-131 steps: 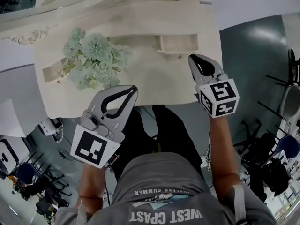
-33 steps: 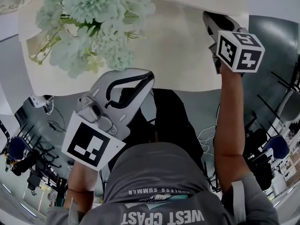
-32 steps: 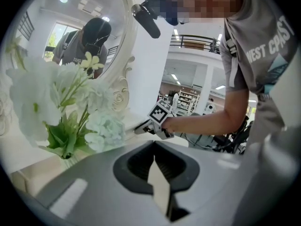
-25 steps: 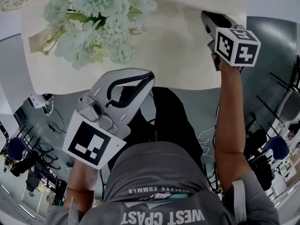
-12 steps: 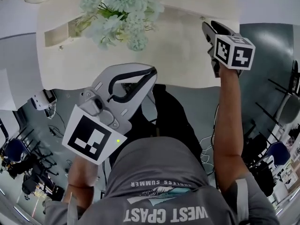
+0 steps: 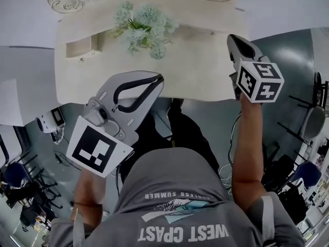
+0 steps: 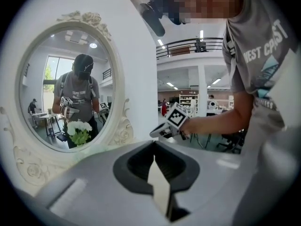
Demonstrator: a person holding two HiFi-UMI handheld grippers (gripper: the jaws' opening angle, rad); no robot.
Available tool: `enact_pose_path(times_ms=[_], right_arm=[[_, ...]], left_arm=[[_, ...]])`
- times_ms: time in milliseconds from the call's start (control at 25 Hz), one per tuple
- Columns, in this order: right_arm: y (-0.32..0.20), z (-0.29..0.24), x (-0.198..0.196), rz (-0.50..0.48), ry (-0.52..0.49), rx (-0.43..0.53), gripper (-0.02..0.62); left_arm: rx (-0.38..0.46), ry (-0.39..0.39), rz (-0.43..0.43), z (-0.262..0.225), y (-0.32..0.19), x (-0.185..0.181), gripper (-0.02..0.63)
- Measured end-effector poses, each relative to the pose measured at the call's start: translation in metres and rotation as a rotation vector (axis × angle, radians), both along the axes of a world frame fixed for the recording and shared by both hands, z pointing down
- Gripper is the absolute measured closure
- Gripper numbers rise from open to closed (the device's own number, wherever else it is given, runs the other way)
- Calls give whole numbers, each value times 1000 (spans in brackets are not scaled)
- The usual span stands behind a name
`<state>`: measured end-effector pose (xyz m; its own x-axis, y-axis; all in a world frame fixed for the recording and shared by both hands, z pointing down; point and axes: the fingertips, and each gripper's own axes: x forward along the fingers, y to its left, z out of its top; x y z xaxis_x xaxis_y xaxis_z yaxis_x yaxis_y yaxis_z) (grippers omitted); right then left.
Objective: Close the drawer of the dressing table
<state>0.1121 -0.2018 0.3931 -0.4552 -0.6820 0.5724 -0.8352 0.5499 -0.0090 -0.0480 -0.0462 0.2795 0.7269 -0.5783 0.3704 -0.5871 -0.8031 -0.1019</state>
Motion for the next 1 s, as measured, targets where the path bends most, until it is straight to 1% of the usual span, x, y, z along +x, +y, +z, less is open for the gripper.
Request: enact_pose_path(times_ms=[280, 480, 560, 760, 1000], right_arm=[[38, -105, -24, -76, -41, 172, 595], [78, -180, -51, -162, -57, 307, 595], [95, -205, -62, -191, -58, 347, 595], [131, -240, -84, -251, -70, 400, 595], [164, -257, -97, -283, -73, 420, 595]], left_arm=[[82, -16, -26, -45, 16, -17, 601], [123, -13, -83, -73, 31, -38, 601], [136, -8, -113, -83, 36, -48, 601], [166, 7, -177, -103, 50, -70, 601], [196, 14, -205, -118, 70, -85, 601]])
